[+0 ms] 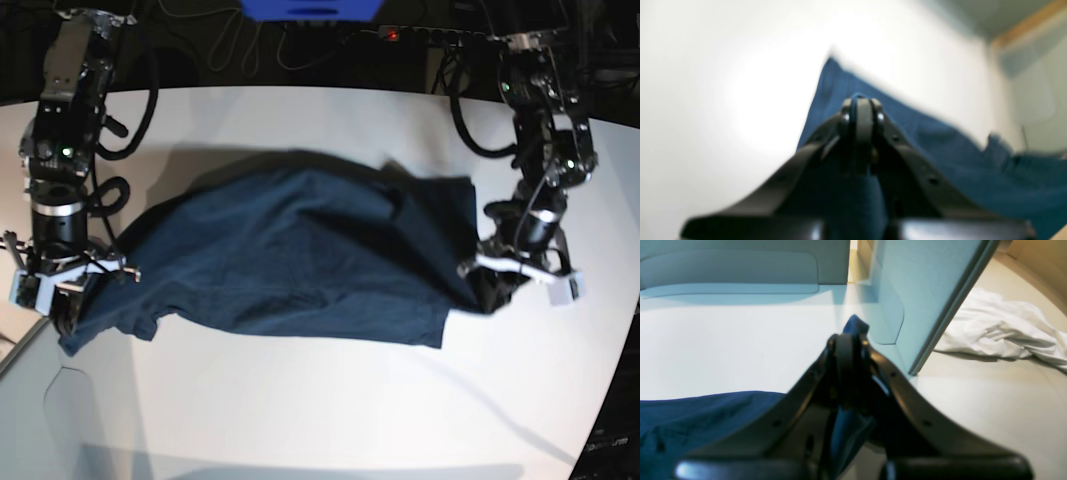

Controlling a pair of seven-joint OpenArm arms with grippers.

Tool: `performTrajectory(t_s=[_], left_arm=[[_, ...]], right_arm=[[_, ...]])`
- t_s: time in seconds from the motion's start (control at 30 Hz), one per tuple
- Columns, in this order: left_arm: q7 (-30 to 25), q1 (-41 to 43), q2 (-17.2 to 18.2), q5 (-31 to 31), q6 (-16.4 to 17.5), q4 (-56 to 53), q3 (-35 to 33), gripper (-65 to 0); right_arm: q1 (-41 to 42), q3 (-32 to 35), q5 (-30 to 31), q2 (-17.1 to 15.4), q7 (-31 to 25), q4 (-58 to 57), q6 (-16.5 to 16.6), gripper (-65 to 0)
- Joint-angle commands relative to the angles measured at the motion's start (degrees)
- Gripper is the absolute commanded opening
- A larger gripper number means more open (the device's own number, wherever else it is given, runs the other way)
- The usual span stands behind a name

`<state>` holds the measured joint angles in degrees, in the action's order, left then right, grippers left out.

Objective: Layout the t-shirt on the table in an organized manner, then fold the t-shirt properly
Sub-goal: 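Pull both held corners apart to stretch the shirt flat, then lower the shirt, regrasp its edges with both grippers and pull taut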

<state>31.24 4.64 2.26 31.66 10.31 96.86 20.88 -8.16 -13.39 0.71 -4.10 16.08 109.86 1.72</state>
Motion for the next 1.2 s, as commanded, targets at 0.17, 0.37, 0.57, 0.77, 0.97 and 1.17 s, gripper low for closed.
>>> performTrajectory(t_s=[0.17, 0.37, 0.57, 0.77, 0.97, 1.17], left_arm=[[-1.0, -2.3, 0.2, 1.1, 0.6, 6.6, -0.3, -65.0], [-1.0, 6.3, 1.4, 9.8, 0.6, 12.2, 0.3, -65.0], [-1.6, 20.4, 5.8, 19.9, 0.6, 14.1, 1.6, -65.0], [-1.1, 26.0, 6.4, 23.2, 0.6, 13.3, 9.7, -65.0], [-1.0, 26.3, 6.0, 23.7, 0.6, 13.3, 15.5, -65.0], [-1.0, 29.3, 4.7, 23.1, 0.6, 12.9, 15.2, -65.0]], right_arm=[[-2.1, -4.7, -0.1, 0.7, -2.2, 0.7, -0.2, -65.0], [-7.7, -7.9, 0.0, 1.2, -2.2, 0.3, -0.2, -65.0], [-13.4, -8.0, 0.0, 1.3, -2.3, 0.4, -0.2, -65.0], [-19.2, -8.7, 0.0, 4.4, -2.3, 0.3, -0.2, -65.0], [-23.9, -8.7, 0.0, 6.8, -2.3, 0.3, -0.2, -65.0], [-25.1, -8.7, 0.0, 6.5, -2.3, -3.0, -0.2, -65.0]])
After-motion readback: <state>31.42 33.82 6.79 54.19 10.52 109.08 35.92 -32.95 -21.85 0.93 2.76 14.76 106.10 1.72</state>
